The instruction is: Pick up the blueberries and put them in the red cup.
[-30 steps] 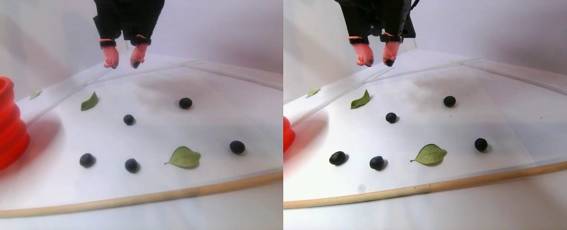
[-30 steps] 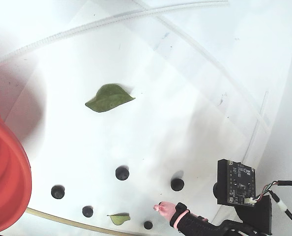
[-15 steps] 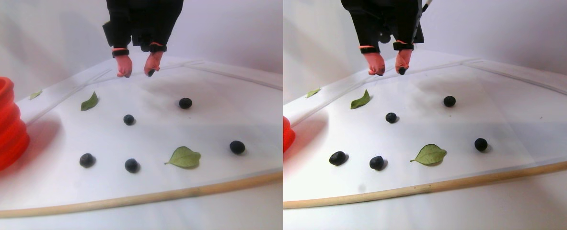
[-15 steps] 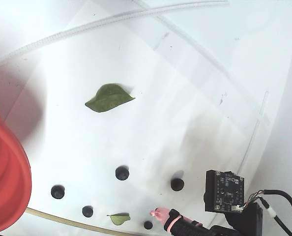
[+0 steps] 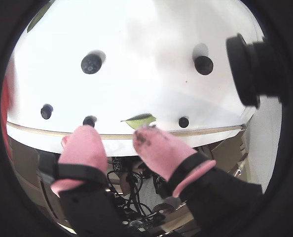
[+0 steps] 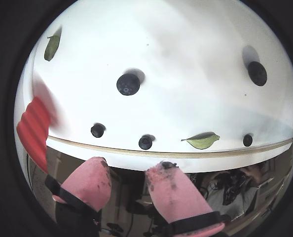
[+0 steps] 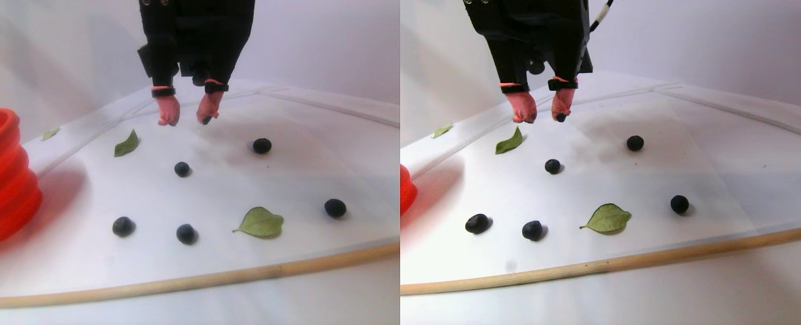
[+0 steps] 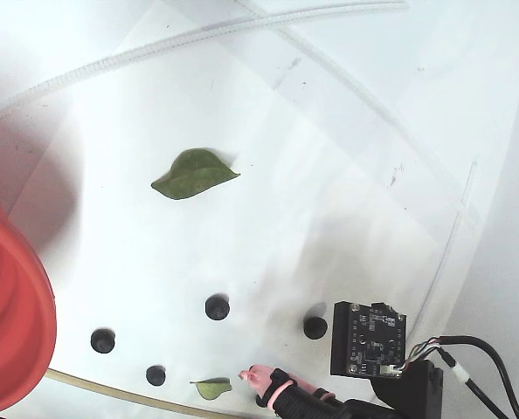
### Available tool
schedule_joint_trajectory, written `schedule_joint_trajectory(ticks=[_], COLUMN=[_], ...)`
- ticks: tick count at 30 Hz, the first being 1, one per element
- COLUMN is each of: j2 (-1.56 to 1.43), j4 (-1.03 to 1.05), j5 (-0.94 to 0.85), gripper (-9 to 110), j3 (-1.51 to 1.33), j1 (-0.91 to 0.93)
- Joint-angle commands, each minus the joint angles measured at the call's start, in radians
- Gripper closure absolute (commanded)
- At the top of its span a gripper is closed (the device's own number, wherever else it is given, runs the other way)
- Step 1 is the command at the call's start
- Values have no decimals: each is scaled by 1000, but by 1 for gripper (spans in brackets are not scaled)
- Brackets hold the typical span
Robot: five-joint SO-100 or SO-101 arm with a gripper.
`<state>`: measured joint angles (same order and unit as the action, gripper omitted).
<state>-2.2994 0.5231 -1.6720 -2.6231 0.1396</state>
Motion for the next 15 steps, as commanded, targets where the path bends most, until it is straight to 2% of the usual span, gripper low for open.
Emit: schedule_joint_trajectory(ticks=[1, 15], j2=[9, 164], j4=[-32, -166], j5=[9, 17], gripper=[88, 87], j3=[-9, 11], j1=[-11, -20])
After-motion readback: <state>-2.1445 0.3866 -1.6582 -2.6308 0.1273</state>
